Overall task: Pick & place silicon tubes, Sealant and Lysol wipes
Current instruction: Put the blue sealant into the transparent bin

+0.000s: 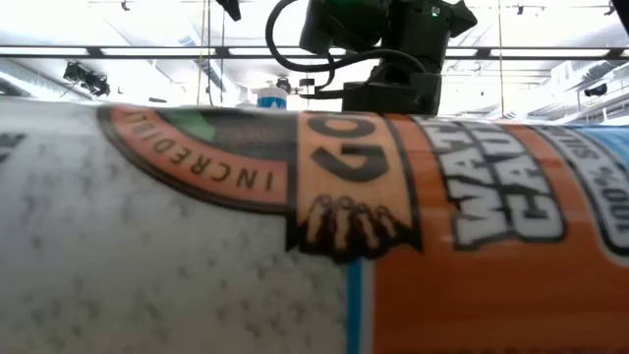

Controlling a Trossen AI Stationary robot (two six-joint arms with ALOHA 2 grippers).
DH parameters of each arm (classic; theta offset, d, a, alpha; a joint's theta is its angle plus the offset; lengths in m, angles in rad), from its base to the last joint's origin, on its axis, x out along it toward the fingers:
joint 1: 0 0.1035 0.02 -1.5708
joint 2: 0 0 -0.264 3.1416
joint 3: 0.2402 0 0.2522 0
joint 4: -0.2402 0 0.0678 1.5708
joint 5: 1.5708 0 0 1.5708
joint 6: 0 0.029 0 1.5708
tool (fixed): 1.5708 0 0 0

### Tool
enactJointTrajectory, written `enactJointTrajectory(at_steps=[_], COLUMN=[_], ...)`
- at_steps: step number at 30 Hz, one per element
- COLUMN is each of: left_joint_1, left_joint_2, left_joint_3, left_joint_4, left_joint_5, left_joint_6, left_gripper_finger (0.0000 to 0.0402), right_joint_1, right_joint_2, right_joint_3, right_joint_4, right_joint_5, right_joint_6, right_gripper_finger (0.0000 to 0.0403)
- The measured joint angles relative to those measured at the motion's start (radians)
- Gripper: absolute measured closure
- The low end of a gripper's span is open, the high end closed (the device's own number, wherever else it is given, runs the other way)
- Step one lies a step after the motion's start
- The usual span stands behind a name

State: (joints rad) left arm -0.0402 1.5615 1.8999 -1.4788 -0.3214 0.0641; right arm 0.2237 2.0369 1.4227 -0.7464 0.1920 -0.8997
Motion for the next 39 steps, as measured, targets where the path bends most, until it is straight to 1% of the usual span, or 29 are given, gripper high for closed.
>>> enactJointTrajectory(at_steps=[3,6,12,18,22,26,33,39], left_joint_1=[0.0,0.0,0.0,0.0,0.0,0.0,0.0,-0.003], left_joint_2=[0.0,0.0,0.0,0.0,0.0,0.0,0.0,0.0], left_joint_3=[0.0,0.0,0.0,0.0,0.0,0.0,0.0,0.0], left_joint_4=[0.0,0.0,0.0,-0.005,-0.026,-0.041,-0.048,-0.076], left_joint_5=[0.0,0.0,0.0,0.0,0.0,0.0,0.0,0.01], left_joint_6=[0.0,0.0,0.0,0.0,0.0,-0.002,-0.008,-0.028], left_gripper_finger=[0.0053,0.0053,0.0053,0.0053,0.0053,0.0053,0.0053,0.0053], right_joint_1=[0.009,0.021,0.043,0.069,0.093,0.112,0.126,0.124], right_joint_2=[0.0,0.0,0.0,0.0,0.0,0.0,-0.002,-0.002], right_joint_3=[0.003,0.02,0.103,0.241,0.357,0.471,0.64,0.769], right_joint_4=[-0.005,-0.004,-0.025,-0.111,-0.201,-0.266,-0.375,-0.478], right_joint_5=[0.048,0.055,0.101,0.129,0.164,0.166,0.164,0.159], right_joint_6=[0.002,0.007,0.113,0.218,0.334,0.471,0.661,0.772], right_gripper_finger=[0.0179,0.0187,0.019,0.019,0.019,0.019,0.019,0.0192])
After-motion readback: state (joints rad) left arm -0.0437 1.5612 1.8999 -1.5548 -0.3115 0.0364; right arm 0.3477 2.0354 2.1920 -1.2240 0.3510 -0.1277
